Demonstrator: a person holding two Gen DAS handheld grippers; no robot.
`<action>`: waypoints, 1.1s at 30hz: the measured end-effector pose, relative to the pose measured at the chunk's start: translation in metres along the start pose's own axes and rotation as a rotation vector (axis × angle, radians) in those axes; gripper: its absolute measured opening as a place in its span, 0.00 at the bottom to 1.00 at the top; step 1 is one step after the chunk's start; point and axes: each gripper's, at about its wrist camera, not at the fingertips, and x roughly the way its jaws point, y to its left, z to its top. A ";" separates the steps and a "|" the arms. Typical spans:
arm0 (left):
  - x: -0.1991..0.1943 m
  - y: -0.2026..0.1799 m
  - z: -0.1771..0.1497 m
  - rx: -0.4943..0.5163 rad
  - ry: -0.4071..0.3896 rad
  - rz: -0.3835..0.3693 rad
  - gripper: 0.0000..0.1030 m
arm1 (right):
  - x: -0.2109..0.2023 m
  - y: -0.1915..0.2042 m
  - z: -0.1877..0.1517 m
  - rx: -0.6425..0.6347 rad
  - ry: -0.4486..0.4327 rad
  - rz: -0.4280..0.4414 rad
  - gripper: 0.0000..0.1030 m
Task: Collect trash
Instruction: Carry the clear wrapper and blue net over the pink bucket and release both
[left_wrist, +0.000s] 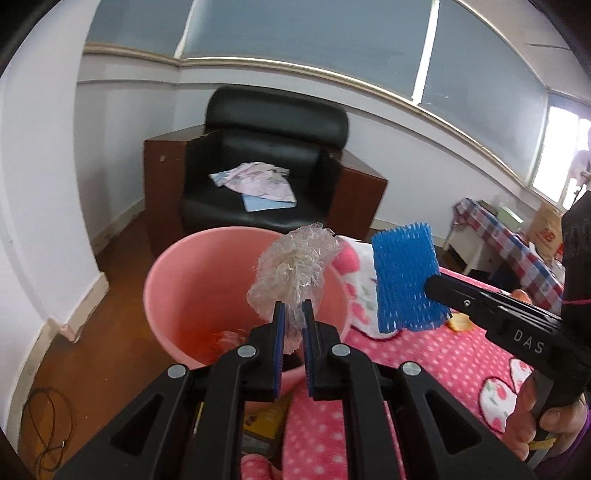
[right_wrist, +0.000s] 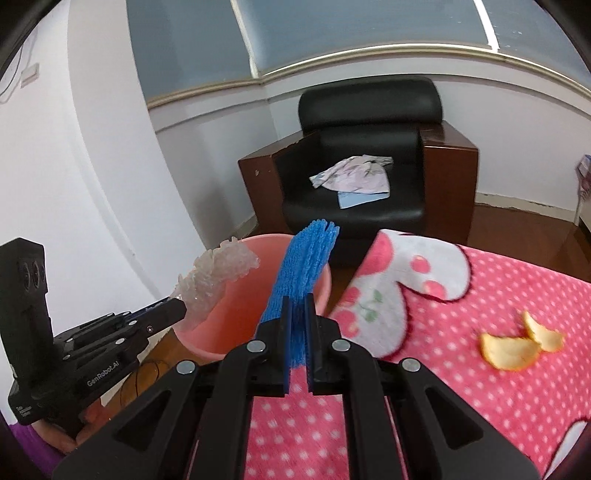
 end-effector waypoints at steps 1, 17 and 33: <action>0.003 0.004 0.000 -0.010 0.005 0.010 0.08 | 0.006 0.004 0.000 -0.008 0.008 0.002 0.06; 0.044 0.043 -0.010 -0.077 0.075 0.114 0.08 | 0.068 0.038 0.003 -0.092 0.086 -0.008 0.06; 0.048 0.058 -0.015 -0.110 0.080 0.123 0.09 | 0.087 0.044 0.002 -0.082 0.132 0.009 0.06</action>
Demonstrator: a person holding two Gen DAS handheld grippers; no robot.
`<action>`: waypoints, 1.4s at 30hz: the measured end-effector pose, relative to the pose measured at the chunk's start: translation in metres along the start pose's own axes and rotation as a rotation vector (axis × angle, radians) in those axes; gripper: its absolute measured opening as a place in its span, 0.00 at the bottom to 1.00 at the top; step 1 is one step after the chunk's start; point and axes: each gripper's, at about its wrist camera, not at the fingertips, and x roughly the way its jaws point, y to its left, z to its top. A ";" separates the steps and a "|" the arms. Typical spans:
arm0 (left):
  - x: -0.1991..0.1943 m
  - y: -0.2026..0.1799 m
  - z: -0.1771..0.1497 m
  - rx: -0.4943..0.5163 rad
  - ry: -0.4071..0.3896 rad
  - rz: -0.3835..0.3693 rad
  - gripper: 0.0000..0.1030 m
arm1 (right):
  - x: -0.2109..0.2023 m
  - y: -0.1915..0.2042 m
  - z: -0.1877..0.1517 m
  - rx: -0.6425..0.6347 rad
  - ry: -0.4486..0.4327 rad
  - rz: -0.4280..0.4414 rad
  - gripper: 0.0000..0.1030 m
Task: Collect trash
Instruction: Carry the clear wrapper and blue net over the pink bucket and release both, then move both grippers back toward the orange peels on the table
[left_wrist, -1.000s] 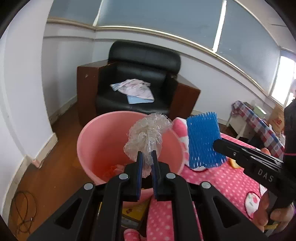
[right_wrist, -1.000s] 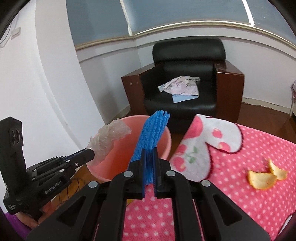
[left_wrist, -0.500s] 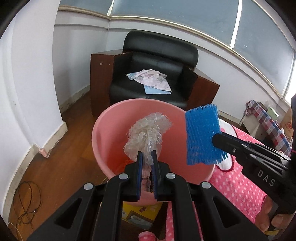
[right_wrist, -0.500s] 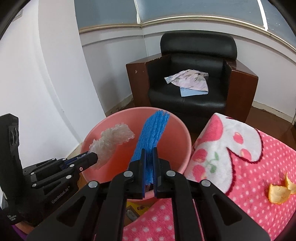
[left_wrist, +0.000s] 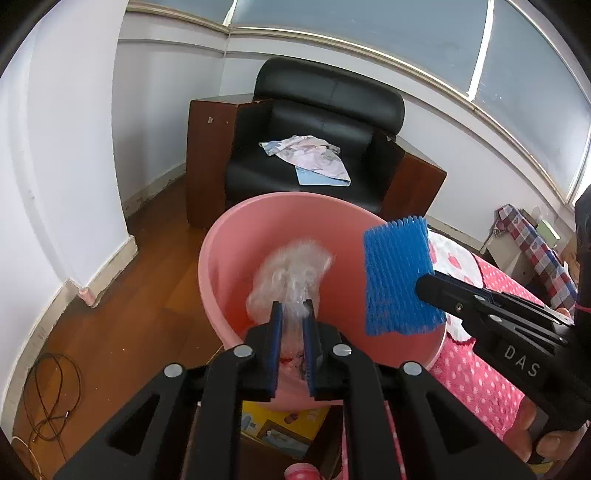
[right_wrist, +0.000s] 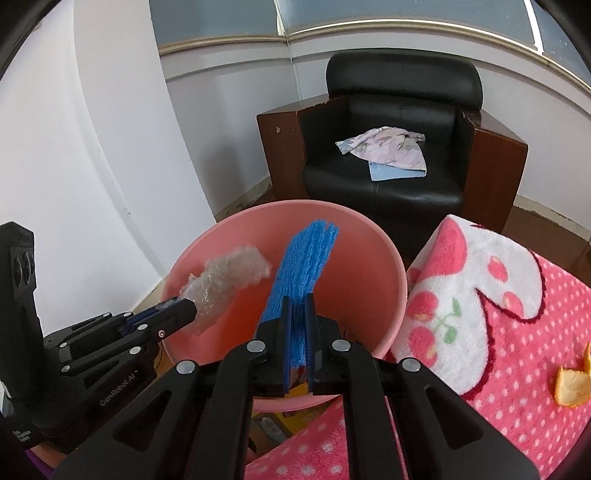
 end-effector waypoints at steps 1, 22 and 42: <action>0.000 -0.001 0.000 -0.002 0.001 0.001 0.09 | 0.001 -0.001 0.001 0.002 0.004 0.003 0.06; -0.021 -0.007 -0.003 -0.004 -0.019 -0.004 0.45 | -0.024 -0.014 -0.013 0.074 -0.015 0.034 0.31; -0.046 -0.070 -0.012 0.108 -0.026 -0.014 0.59 | -0.090 -0.051 -0.059 0.171 -0.032 0.056 0.43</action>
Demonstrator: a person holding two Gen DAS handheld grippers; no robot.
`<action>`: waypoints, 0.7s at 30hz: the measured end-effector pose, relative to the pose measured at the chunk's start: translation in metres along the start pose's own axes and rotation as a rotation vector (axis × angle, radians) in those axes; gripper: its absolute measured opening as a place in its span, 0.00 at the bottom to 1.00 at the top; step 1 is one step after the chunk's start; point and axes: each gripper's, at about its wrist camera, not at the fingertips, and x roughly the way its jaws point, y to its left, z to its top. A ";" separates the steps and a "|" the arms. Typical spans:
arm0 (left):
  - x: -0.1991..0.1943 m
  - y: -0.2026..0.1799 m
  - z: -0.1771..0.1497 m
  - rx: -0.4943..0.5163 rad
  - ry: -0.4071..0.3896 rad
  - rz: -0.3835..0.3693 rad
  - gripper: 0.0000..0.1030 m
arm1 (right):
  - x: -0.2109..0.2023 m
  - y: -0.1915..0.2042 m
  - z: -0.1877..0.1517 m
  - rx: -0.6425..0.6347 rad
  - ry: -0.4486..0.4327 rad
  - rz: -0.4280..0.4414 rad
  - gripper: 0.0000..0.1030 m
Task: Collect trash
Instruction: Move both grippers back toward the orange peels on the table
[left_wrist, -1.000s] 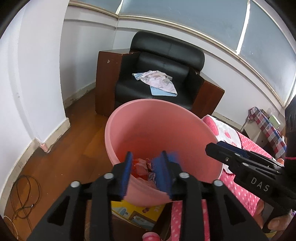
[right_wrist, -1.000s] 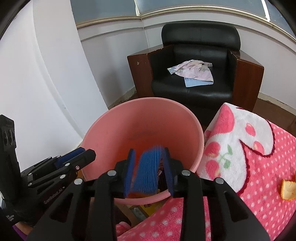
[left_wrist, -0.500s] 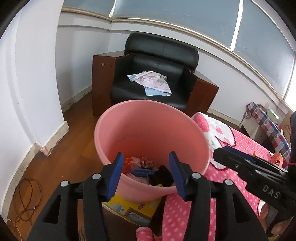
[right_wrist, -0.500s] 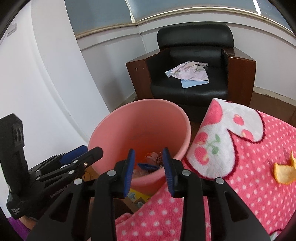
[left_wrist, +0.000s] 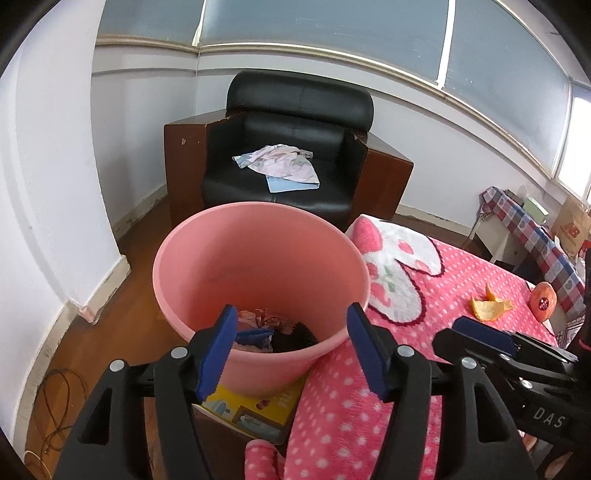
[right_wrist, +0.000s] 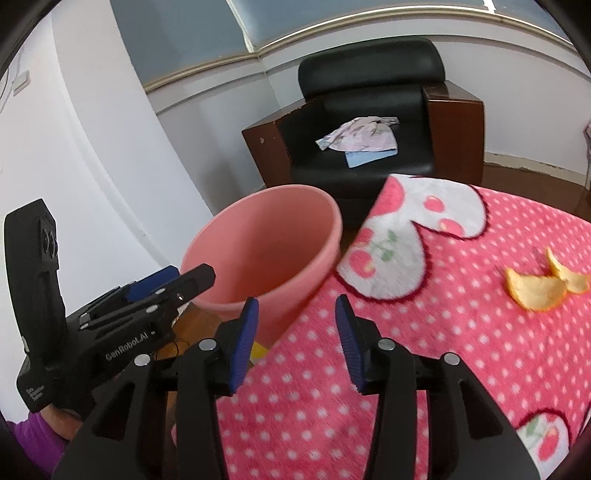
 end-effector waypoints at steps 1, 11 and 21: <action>0.000 -0.002 0.000 0.005 0.000 0.003 0.59 | -0.004 -0.004 -0.002 0.007 -0.002 -0.005 0.43; -0.002 -0.029 -0.005 0.050 0.007 -0.007 0.60 | -0.038 -0.051 -0.020 0.104 -0.042 -0.079 0.43; 0.010 -0.056 -0.017 0.110 0.053 -0.049 0.60 | -0.083 -0.111 -0.032 0.217 -0.116 -0.208 0.43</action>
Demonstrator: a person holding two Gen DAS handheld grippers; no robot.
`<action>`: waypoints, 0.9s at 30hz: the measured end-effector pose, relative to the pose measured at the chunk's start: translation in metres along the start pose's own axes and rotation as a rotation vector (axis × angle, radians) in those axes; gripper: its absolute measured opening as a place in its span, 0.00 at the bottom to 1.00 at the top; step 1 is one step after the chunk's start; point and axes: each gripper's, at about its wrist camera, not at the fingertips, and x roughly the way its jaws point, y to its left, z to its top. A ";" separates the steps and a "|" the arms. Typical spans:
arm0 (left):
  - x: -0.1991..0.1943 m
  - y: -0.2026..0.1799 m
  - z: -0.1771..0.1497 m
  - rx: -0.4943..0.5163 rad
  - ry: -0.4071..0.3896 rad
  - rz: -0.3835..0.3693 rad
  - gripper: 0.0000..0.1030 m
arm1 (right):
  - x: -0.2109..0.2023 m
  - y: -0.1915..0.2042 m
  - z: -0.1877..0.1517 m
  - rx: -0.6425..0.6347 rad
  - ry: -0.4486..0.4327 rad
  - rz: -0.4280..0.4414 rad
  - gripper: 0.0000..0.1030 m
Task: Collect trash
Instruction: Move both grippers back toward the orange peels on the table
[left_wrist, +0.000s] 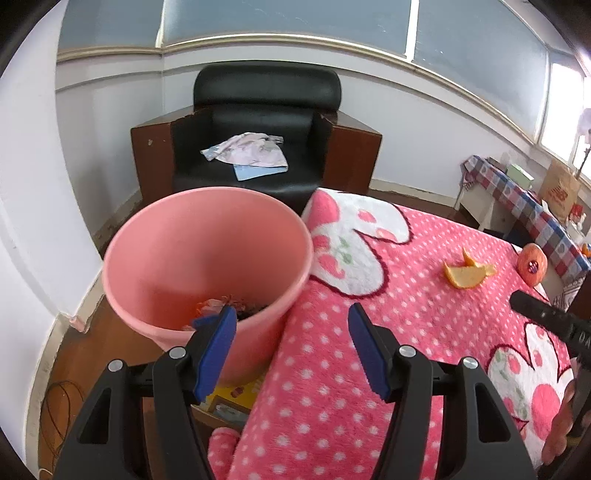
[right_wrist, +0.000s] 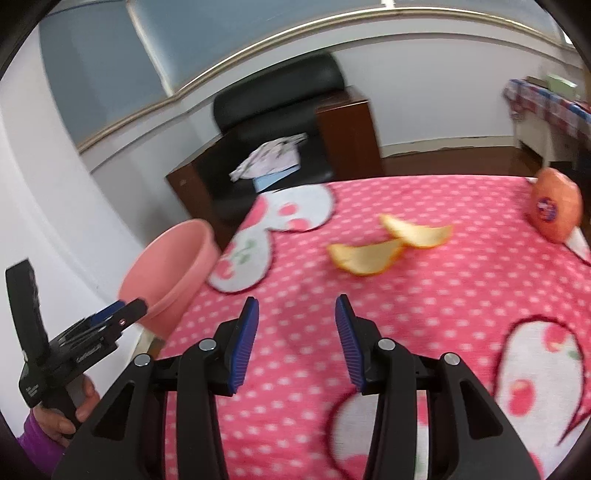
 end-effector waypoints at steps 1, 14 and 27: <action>0.001 -0.003 0.000 0.007 0.000 -0.005 0.60 | -0.003 -0.008 0.000 0.013 -0.008 -0.017 0.43; 0.014 -0.075 0.003 0.158 0.001 -0.126 0.60 | -0.015 -0.070 -0.004 0.113 -0.055 -0.152 0.43; 0.070 -0.154 0.029 0.217 0.043 -0.245 0.50 | -0.006 -0.106 0.010 0.168 -0.119 -0.215 0.43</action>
